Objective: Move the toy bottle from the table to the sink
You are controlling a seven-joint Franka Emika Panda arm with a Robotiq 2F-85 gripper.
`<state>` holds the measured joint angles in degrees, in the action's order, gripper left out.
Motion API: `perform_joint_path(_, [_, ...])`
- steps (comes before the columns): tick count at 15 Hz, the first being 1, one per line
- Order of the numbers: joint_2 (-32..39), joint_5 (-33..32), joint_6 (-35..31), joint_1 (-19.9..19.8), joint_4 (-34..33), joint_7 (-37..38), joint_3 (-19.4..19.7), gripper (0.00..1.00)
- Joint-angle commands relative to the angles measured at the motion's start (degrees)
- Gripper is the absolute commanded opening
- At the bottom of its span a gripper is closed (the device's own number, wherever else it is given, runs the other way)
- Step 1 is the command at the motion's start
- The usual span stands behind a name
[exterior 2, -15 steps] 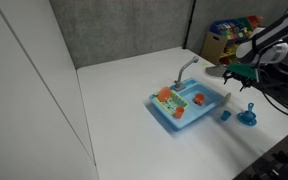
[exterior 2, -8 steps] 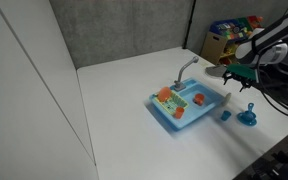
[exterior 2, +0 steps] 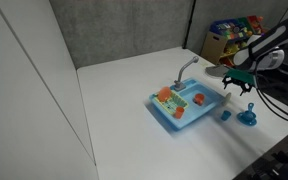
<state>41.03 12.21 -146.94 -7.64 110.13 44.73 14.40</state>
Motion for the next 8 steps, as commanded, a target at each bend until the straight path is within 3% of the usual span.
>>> perform_joint_path(1, [2.37,-2.13,-2.16,0.87,-1.55,-1.31,1.33,1.0])
perform_joint_path(8, [5.34,-2.4,-4.34,0.8,-2.45,-4.61,0.86,1.0])
